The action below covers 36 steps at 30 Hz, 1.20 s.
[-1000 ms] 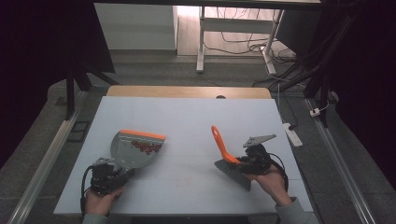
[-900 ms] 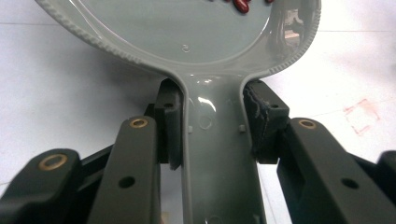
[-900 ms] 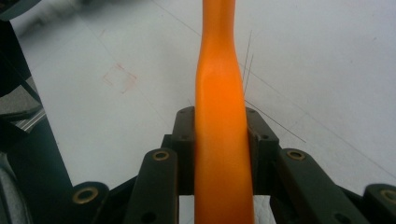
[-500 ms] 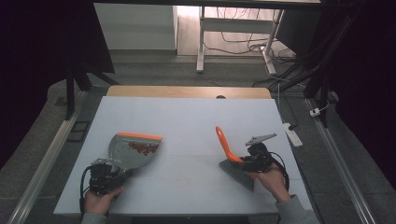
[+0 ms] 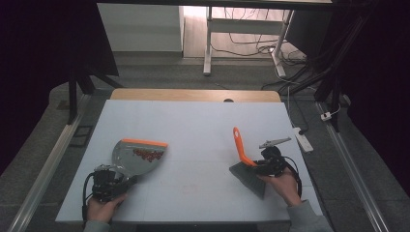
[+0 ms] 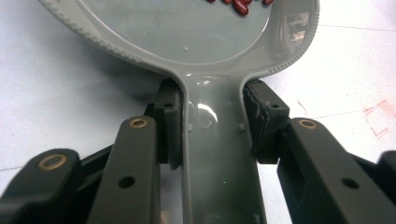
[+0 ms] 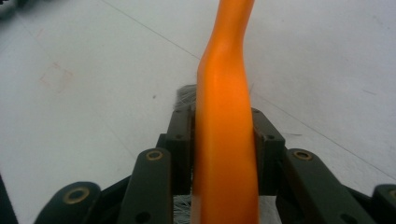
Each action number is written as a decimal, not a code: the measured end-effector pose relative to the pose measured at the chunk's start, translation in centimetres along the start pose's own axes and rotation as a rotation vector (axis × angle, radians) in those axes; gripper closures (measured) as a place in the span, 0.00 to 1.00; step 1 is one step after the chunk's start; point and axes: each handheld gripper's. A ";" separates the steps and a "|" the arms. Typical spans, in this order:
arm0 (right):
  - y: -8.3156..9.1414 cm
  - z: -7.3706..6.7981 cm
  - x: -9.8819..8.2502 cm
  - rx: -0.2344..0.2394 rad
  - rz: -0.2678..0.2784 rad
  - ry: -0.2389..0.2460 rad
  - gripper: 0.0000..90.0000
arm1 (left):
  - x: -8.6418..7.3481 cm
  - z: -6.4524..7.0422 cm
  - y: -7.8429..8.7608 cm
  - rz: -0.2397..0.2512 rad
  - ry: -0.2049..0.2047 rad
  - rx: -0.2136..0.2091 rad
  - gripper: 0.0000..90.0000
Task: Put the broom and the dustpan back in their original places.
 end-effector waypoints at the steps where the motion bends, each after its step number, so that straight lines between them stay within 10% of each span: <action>1: -0.1 0.1 0.0 0.000 -0.002 -0.007 0.72 | 0.0 0.0 0.0 -0.001 0.000 0.000 0.68; 25: -1.1 1.2 -0.2 -0.091 -0.042 -0.049 0.51 | 0.0 0.5 -0.8 -0.022 -0.001 -0.002 0.66; 36: -0.7 0.9 -0.2 -0.154 -0.030 -0.041 0.45 | 0.0 0.7 -0.4 -0.020 -0.022 0.001 0.37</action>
Point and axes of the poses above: each handheld gripper's, and its own axes: y roughly backward along the jaws, x roughly out of its top, z roughly to its right, and after that the axes turned 9 degrees about -z, right-handed
